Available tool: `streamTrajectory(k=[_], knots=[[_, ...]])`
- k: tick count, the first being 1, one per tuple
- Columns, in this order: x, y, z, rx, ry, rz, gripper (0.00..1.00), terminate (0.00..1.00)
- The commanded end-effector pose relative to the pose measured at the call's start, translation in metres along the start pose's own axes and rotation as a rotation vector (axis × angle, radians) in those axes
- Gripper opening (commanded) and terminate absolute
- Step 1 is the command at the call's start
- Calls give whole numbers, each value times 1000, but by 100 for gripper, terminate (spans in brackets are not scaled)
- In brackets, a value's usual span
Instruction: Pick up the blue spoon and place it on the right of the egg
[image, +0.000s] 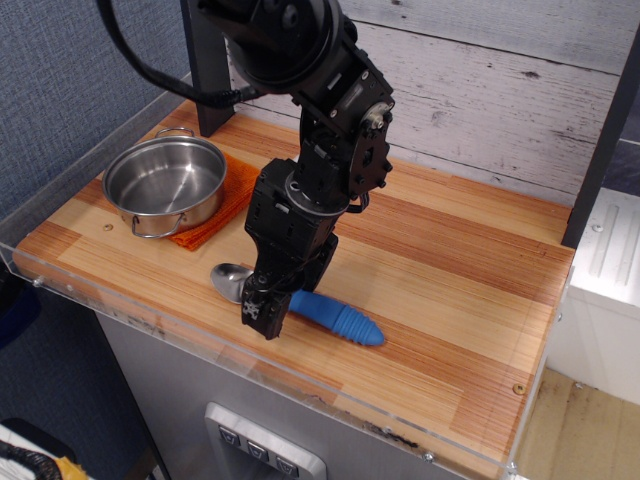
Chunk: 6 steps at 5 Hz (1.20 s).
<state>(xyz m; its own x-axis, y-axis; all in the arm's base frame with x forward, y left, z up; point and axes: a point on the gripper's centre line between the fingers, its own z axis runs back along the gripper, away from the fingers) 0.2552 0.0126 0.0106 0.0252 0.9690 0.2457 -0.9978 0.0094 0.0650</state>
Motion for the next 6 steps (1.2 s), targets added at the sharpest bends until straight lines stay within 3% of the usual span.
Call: streamTrajectory(k=[1, 3, 4, 6], knots=[[-5, 6, 2, -14, 17, -1, 0, 0], [-1, 10, 8, -34, 4, 12, 0, 0], [1, 12, 22, -63, 28, 26, 0, 0], [10, -4, 84, -175, 22, 54, 0, 0]])
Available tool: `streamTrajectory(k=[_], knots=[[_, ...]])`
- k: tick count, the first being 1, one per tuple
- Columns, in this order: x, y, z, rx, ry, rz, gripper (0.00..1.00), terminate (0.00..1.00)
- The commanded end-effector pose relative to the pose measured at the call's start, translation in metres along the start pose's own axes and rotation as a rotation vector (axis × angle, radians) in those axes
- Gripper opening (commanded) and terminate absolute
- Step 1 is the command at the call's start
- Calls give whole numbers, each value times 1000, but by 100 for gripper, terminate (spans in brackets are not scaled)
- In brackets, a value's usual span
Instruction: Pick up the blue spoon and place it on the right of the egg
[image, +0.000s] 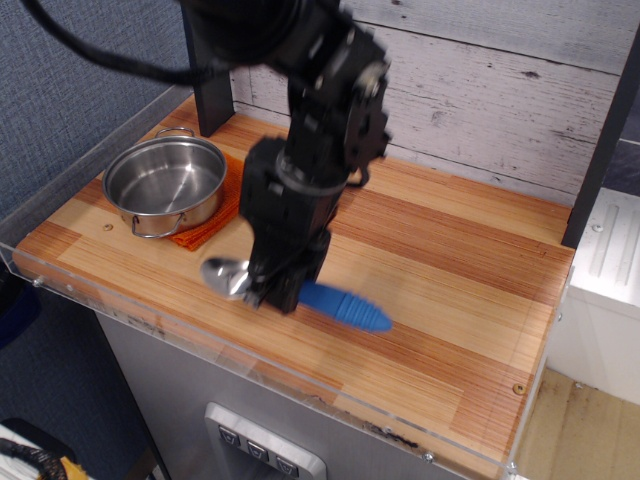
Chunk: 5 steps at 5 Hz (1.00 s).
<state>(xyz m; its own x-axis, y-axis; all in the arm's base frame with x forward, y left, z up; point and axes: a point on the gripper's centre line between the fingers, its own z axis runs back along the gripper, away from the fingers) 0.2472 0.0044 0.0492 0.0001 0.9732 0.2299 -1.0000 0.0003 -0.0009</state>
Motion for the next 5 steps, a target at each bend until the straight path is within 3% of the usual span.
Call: streamTrajectory(k=[1, 2, 3, 5], knots=[[9, -38, 76, -174, 6, 61, 0, 0], [5, -68, 100, -234, 46, 77, 0, 0], [-7, -97, 103, -246, 69, 69, 0, 0], [-26, -147, 65, -197, 28, 73, 0, 0]])
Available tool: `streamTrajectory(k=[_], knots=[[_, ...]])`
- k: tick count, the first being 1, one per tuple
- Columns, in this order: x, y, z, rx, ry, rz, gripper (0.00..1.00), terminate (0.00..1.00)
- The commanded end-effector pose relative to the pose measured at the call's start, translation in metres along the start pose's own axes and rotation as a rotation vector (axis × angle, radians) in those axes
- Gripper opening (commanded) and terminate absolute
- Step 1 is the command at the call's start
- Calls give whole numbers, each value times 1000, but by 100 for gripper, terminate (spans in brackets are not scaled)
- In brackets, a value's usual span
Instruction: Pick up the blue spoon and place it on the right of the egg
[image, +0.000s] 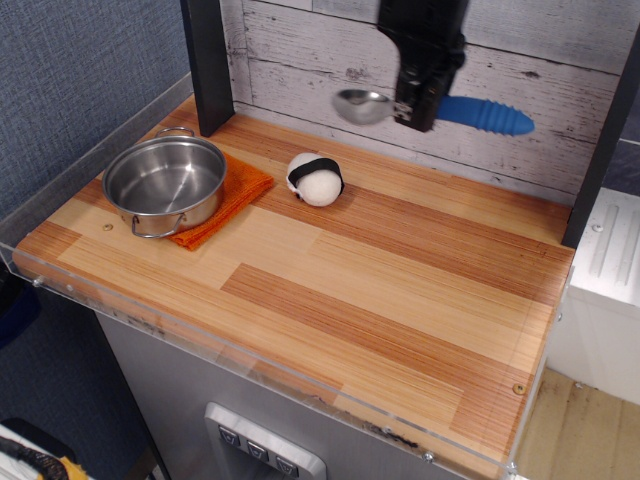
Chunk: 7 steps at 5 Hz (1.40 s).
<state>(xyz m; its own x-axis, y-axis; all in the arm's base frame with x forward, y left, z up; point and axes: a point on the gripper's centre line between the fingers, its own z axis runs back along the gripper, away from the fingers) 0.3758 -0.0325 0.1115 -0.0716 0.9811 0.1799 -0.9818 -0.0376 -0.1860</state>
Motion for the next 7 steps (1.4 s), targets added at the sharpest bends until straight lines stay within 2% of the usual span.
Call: streamTrajectory(k=[1, 2, 3, 4, 5, 6, 7], knots=[[-11, -16, -41, 24, -39, -23, 0, 0], [-16, -5, -66, 68, -49, -26, 0, 0], [-21, 3, -78, 62, -57, -41, 0, 0], [-27, 7, -87, 59, -23, -45, 0, 0], [-27, 10, -87, 111, -14, -1, 100, 0], [-24, 9, -89, 119, 14, -41, 100, 0], [-21, 9, -84, 98, 46, -44, 100, 0]])
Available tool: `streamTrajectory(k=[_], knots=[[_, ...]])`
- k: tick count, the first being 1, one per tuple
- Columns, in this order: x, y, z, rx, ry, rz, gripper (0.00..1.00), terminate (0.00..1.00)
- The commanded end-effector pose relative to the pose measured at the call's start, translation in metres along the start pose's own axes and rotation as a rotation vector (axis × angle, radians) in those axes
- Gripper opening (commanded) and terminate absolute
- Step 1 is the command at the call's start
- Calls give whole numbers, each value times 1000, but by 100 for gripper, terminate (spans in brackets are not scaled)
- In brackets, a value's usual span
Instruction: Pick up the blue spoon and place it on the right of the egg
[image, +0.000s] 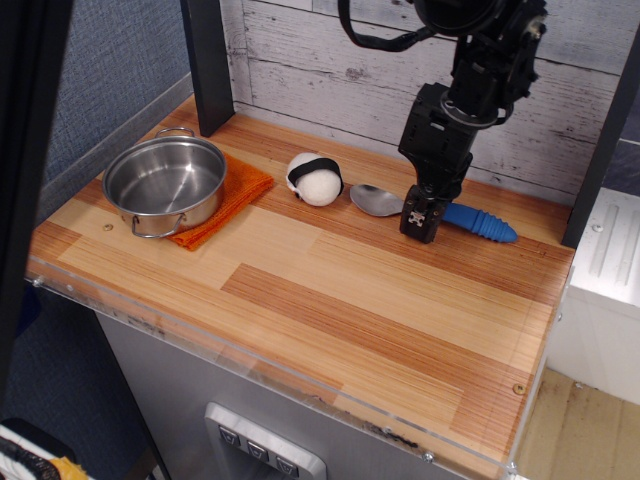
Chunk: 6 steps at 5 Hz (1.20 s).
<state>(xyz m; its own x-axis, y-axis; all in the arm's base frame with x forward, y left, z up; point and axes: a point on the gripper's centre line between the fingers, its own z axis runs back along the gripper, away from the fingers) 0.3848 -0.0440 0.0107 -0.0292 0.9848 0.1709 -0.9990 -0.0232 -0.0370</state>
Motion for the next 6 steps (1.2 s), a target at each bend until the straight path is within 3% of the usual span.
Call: streamTrajectory(k=[1, 4, 5, 6], knots=[[12, -1, 28, -64, 34, 1, 100, 0], [37, 25, 123, -222, 110, 29, 100, 0], [51, 52, 159, -283, 123, 26, 100, 0], [66, 85, 180, -315, 131, 36, 100, 0]])
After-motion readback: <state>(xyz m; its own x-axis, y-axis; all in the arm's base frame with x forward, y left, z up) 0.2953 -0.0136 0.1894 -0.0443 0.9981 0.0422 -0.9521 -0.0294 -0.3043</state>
